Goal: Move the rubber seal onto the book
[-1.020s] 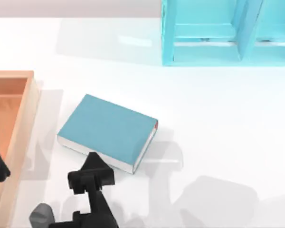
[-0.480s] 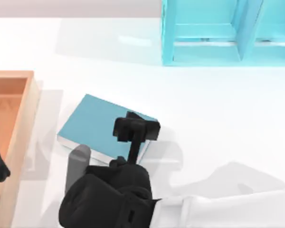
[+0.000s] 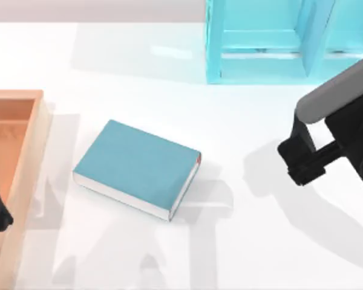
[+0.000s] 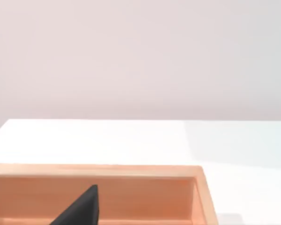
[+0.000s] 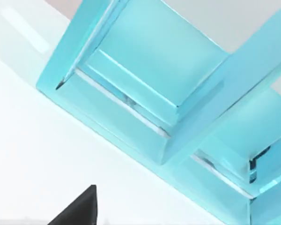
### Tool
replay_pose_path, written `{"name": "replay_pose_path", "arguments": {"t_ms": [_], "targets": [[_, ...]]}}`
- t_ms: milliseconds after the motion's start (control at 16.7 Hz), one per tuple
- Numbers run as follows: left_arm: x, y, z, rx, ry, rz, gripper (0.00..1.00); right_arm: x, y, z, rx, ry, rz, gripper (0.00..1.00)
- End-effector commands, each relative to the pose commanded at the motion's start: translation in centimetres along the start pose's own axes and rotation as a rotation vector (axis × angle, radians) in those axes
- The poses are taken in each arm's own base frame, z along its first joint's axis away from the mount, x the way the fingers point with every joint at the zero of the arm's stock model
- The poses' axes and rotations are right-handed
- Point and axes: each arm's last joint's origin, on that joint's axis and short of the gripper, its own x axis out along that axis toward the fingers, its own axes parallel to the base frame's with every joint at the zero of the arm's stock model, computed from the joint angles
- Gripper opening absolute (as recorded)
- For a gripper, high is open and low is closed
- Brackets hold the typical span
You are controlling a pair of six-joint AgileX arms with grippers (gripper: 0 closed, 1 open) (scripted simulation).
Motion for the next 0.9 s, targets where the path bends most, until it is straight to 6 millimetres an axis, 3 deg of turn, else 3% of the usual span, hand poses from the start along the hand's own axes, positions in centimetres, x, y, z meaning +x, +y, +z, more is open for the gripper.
{"name": "replay_pose_path", "arguments": {"t_ms": [120,300,600,900], "targets": [[0.0,0.0,0.0,0.000,0.000,0.000,1.00,-1.9,-3.5,-3.4,0.170,-0.048,-0.032,1.00],[0.0,0.0,0.0,0.000,0.000,0.000,1.00,-4.4,-5.8,-8.6,0.373,-0.132,-0.088,1.00],[0.0,0.0,0.0,0.000,0.000,0.000,1.00,-5.5,-5.5,-15.0,0.564,-0.232,-0.160,1.00],[0.0,0.0,0.0,0.000,0.000,0.000,1.00,-5.3,-5.1,-17.0,0.615,-0.261,-0.180,1.00]]}}
